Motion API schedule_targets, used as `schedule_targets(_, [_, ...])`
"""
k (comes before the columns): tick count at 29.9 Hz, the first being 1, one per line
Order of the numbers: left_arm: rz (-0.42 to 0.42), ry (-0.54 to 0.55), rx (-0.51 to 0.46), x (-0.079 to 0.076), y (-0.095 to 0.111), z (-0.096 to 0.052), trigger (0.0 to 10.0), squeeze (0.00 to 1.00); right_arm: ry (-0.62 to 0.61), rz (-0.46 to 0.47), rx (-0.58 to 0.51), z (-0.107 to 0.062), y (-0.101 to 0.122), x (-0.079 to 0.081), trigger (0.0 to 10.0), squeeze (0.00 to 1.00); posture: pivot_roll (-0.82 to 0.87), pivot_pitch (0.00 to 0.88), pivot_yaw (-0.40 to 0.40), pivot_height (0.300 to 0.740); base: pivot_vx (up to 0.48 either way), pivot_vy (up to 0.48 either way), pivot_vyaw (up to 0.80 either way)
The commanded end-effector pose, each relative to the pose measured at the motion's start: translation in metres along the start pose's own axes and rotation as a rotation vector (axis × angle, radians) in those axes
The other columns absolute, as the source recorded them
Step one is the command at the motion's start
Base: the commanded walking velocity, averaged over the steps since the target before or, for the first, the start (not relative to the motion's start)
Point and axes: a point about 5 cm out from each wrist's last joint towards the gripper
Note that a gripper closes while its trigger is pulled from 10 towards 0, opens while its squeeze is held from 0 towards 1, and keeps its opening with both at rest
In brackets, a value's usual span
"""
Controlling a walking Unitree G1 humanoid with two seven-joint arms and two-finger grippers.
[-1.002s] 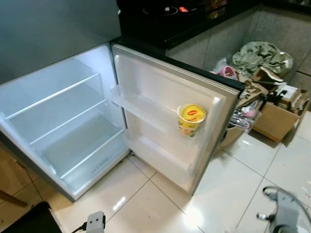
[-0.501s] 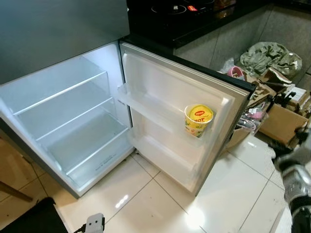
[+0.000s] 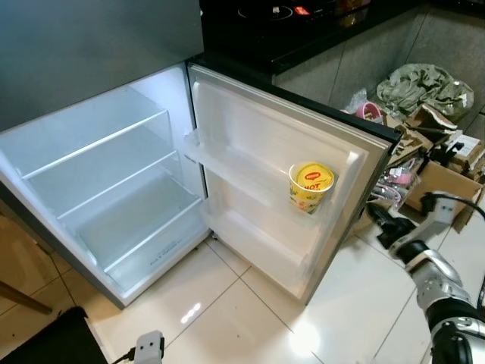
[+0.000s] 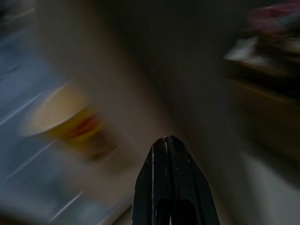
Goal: Restocking fridge
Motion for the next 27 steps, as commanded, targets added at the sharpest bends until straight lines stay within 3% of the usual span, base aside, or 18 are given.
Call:
schedule_targets(1, [0.001, 0.014, 0.028, 0.006, -0.006, -0.003, 10.0, 0.00, 0.112, 0.015, 0.053, 0.000, -0.011, 0.010, 10.0, 0.00, -0.06, 0.092, -0.006, 0.740, 0.000, 0.000, 0.00])
schedule_targets(2, [0.001, 0.014, 0.028, 0.006, -0.006, -0.003, 10.0, 0.00, 0.112, 0.015, 0.053, 0.000, -0.011, 0.010, 10.0, 0.00, -0.06, 0.092, -0.006, 0.740, 0.000, 0.000, 0.00])
schedule_targets(4, [0.001, 0.013, 0.030, 0.006, -0.007, -0.003, 10.0, 0.00, 0.269, 0.029, 0.124, 0.003, -0.023, 0.026, 10.0, 0.00, -0.06, 0.093, -0.005, 0.740, 0.000, 0.000, 0.00])
schedule_targets(6, [0.003, 0.012, 0.031, 0.006, -0.007, -0.004, 10.0, 0.00, 0.339, 0.033, 0.163, 0.003, -0.029, 0.034, 10.0, 0.00, -0.06, 0.095, -0.003, 0.740, 0.000, 0.000, 0.00])
schedule_targets(9, [0.004, 0.013, 0.032, 0.006, -0.007, -0.004, 10.0, 0.00, 0.432, 0.024, 0.238, -0.001, -0.039, 0.044, 10.0, 0.00, -0.06, 0.096, -0.002, 0.740, 0.000, 0.000, 0.00])
schedule_targets(11, [0.003, 0.013, 0.031, 0.006, -0.007, -0.004, 10.0, 0.00, 0.430, 0.004, 0.261, -0.001, -0.043, 0.044, 10.0, 0.00, -0.06, 0.100, -0.002, 0.740, 0.000, 0.000, 0.00])
schedule_targets(13, [0.002, 0.012, 0.028, 0.006, -0.006, -0.003, 10.0, 0.00, 0.310, -0.037, 0.316, -0.003, -0.049, 0.033, 10.0, 0.00, -0.06, 0.100, -0.002, 0.740, 0.000, 0.000, 0.00])
schedule_targets(14, [0.002, 0.012, 0.028, 0.006, -0.006, -0.003, 10.0, 0.00, 0.310, -0.037, 0.316, -0.003, -0.049, 0.033, 10.0, 0.00, -0.06, 0.100, -0.002, 0.740, 0.000, 0.000, 0.00])
schedule_targets(17, [0.002, 0.009, 0.028, 0.006, -0.007, -0.004, 10.0, 0.00, 0.024, -0.177, 0.519, -0.026, -0.059, 0.000, 10.0, 0.00, -0.06, 0.113, -0.002, 0.740, 0.000, 0.000, 0.00])
schedule_targets(19, [0.004, 0.008, 0.030, 0.006, -0.008, -0.004, 10.0, 0.00, -0.121, -0.242, 0.598, -0.040, -0.057, -0.017, 10.0, 0.00, -0.06, 0.118, -0.001, 0.740, 0.000, 0.000, 0.00])
schedule_targets(23, [0.004, 0.009, 0.033, 0.007, -0.009, -0.005, 10.0, 0.00, -0.227, -0.271, 0.629, -0.051, -0.052, -0.030, 10.0, 0.00, -0.06, 0.126, -0.002, 0.740, 0.000, 0.000, 0.00])
schedule_targets(24, [0.003, 0.010, 0.036, 0.008, -0.010, -0.006, 10.0, 0.00, -0.357, -0.295, 0.635, -0.062, -0.043, -0.043, 10.0, 0.00, -0.06, 0.132, -0.003, 0.740, 0.000, 0.000, 0.00])
schedule_targets(26, [0.003, 0.010, 0.036, 0.008, -0.010, -0.006, 10.0, 0.00, -0.357, -0.295, 0.635, -0.062, -0.043, -0.043, 10.0, 0.00, -0.06, 0.132, -0.003, 0.740, 0.000, 0.000, 0.00])
schedule_targets(27, [0.002, 0.011, 0.040, 0.009, -0.012, -0.007, 10.0, 0.00, -0.505, -0.300, 0.605, -0.073, -0.031, -0.056, 10.0, 0.00, -0.06, 0.141, -0.002, 0.740, 0.000, 0.000, 0.00])
Point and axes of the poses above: a point about 5 cm out from each wrist's last joint towards the gripper, its own z axis pointing out of the wrist towards the gripper, its own y axis along the axis of the wrist's last joint, x = y × z, and after that the axes turned 2 degrees about z, right-handed
